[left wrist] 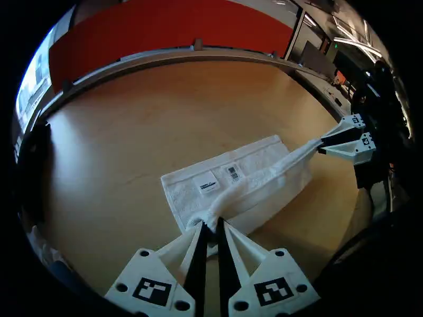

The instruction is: Fold towel

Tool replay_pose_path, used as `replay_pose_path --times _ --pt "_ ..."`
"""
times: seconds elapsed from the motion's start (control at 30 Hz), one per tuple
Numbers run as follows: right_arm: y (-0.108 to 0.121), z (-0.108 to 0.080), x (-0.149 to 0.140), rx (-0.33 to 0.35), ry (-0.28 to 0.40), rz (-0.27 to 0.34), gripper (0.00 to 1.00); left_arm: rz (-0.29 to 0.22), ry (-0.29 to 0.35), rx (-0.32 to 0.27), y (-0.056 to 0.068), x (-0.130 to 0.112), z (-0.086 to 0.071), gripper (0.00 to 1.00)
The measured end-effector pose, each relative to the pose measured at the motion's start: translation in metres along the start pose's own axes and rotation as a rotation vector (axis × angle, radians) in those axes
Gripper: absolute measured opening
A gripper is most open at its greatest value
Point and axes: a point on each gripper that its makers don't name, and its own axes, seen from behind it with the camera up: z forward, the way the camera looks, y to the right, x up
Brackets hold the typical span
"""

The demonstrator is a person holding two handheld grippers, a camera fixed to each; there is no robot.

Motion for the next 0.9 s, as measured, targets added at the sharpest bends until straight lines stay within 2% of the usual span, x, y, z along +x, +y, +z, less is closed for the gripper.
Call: replay_pose_path --times 0.27,0.4,0.6,0.67,0.8,0.87,0.9 --pt "0.006 0.021 -0.010 0.008 -0.029 0.015 0.16 0.021 -0.011 0.020 -0.011 -0.002 0.022 0.14" --pt "0.009 0.032 -0.018 0.003 -0.056 0.012 0.16 0.026 -0.023 0.026 -0.015 -0.005 0.033 0.22" --pt "0.016 0.044 -0.022 -0.020 -0.068 0.019 0.18 0.016 -0.016 0.034 -0.020 -0.004 0.045 0.25" --pt "0.019 0.046 -0.023 -0.030 -0.072 0.024 0.22 0.014 -0.015 0.037 -0.022 -0.003 0.047 0.29" --pt "0.023 0.050 -0.026 -0.044 -0.083 0.020 0.31 0.024 -0.016 0.044 -0.025 -0.003 0.050 0.49" --pt "0.024 0.052 -0.028 -0.047 -0.089 0.015 0.39 0.032 -0.021 0.054 -0.029 -0.004 0.051 0.62" --pt "0.024 0.053 -0.028 -0.049 -0.091 0.013 0.43 0.035 -0.023 0.058 -0.030 -0.005 0.051 0.62"
